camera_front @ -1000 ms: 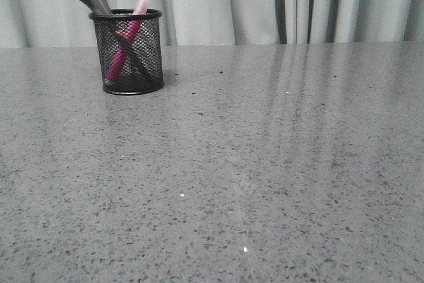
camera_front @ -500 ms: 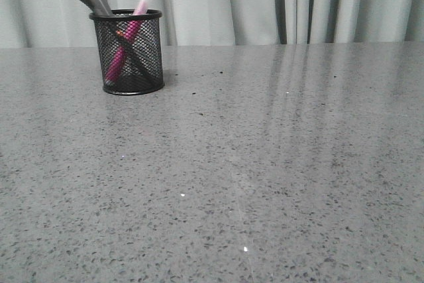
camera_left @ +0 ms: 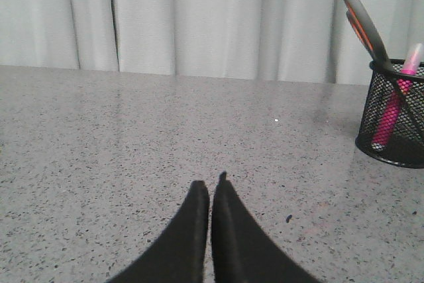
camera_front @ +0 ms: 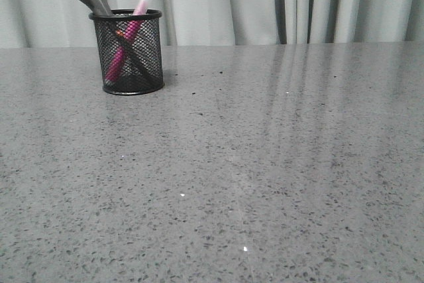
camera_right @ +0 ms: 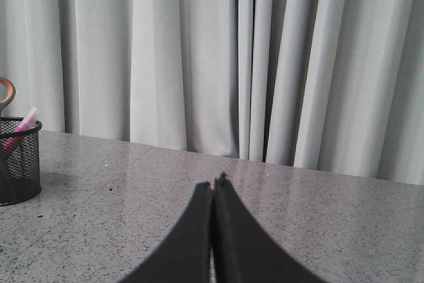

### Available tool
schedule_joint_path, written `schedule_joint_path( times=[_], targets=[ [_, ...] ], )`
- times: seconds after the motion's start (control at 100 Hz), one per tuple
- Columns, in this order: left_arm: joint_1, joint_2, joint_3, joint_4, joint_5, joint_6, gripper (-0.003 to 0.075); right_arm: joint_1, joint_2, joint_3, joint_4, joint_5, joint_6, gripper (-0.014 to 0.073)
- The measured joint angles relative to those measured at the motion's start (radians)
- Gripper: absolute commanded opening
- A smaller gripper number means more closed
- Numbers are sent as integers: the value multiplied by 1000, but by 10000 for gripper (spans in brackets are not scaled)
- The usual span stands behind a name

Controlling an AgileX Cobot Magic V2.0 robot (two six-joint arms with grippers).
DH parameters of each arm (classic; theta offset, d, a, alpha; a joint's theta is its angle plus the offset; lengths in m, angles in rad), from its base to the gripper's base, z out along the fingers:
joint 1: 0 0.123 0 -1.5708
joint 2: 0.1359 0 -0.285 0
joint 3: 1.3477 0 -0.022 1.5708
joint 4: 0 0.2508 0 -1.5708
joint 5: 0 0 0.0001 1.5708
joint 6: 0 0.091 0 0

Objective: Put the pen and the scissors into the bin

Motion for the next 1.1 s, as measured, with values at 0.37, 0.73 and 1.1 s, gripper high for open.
schedule_joint_path(
  times=[0.37,0.73,1.1],
  targets=[
    [0,0,0,-5,0,0,-19,-35,0,8,-10,25,-3,-69],
    [0,0,0,-5,0,0,-19,-237,-155,125,-71,141,28,-69],
    [0,0,0,-5,-2,0,-19,-238,-209,130,-87,325,59,-69]
  ],
)
